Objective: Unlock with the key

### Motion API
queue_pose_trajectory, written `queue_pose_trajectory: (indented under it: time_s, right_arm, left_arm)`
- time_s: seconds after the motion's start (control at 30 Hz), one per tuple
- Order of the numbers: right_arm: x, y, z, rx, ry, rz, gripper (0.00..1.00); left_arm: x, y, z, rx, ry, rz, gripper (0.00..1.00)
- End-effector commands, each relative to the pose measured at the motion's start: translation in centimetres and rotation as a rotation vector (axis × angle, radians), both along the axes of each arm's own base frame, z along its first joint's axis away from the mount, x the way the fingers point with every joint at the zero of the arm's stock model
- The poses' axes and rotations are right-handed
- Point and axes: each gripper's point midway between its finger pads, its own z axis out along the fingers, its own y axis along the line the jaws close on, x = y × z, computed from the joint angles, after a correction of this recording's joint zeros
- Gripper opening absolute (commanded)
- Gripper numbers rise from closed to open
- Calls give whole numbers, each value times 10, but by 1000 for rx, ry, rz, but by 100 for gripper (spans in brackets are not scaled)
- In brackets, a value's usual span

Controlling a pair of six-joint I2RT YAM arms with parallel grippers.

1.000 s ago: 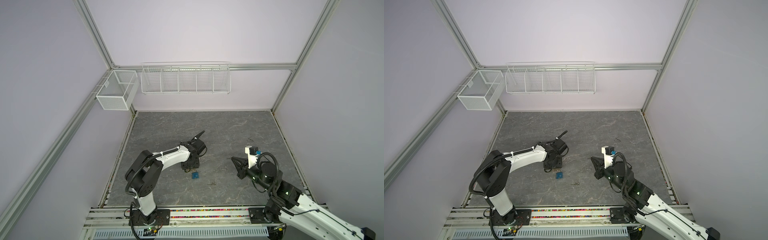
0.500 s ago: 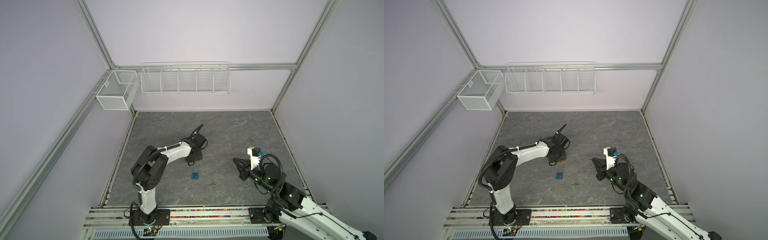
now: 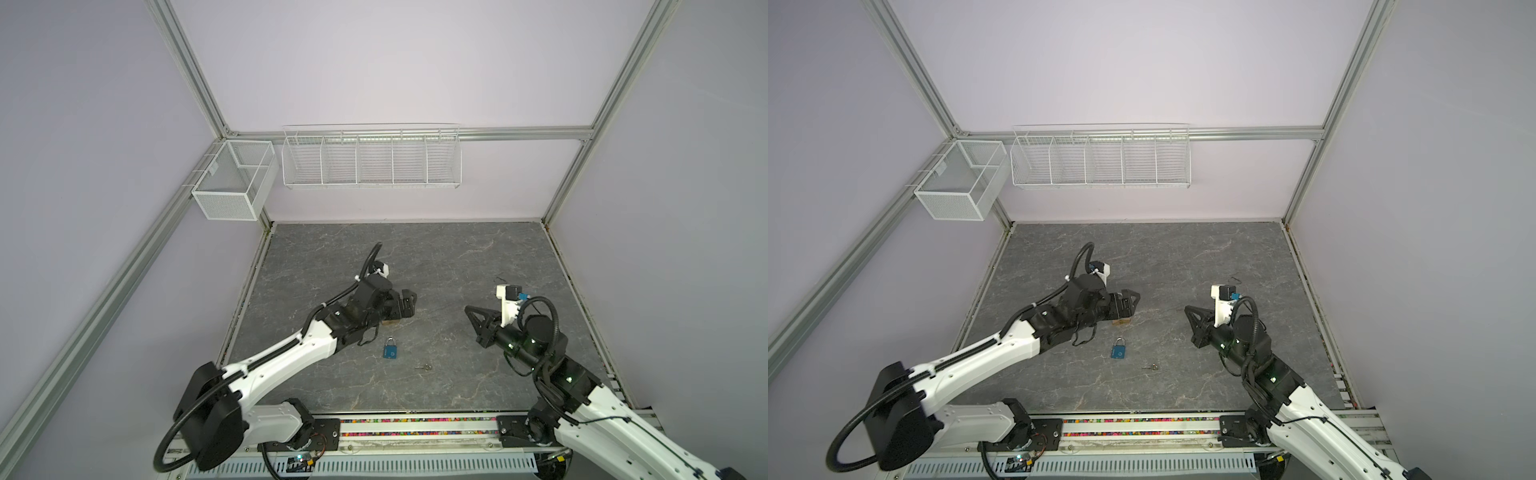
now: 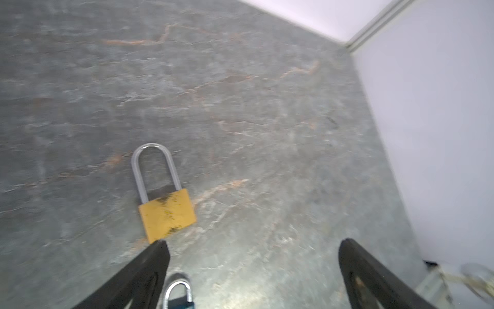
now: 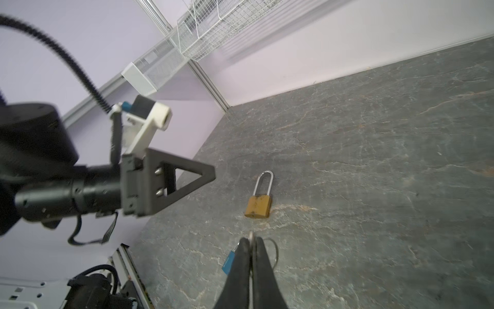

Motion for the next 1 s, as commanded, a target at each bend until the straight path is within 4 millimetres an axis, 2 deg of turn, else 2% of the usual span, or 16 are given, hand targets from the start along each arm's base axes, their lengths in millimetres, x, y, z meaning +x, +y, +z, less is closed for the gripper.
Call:
queue_pose_trajectory:
  time_s: [0.0,0.03,0.1,0.2,0.3,0.4,0.5,0.77,0.97]
  right_arm:
    - [-4,15,34,223,-48,103,6]
    - [-1,16,35,251,-48,99,6]
    - [4,18,40,309,-59,95,6]
    - [12,21,44,369,-65,90,6]
    - [17,31,48,383,-49,121,6]
    - [19,34,50,405,-40,135,6]
    - [21,32,47,388,-33,113,6]
    - [23,23,46,337,-42,58,6]
    - [26,25,48,344,-41,62,6]
  left_arm:
    - [-12,-19,49,-386,-165,-74,96]
    - [-16,-20,54,-456,-154,-74,92]
    - [-21,-27,66,-613,-130,-75,78]
    - [-23,-45,78,-768,-93,-115,52]
    - [-24,-66,83,-860,-83,-206,48]
    - [-22,-76,79,-943,-63,-245,40]
    - [-24,-86,78,-971,-44,-284,39]
    - [-26,-93,84,-993,-21,-314,36]
    - [-27,-98,86,-1002,-2,-336,32]
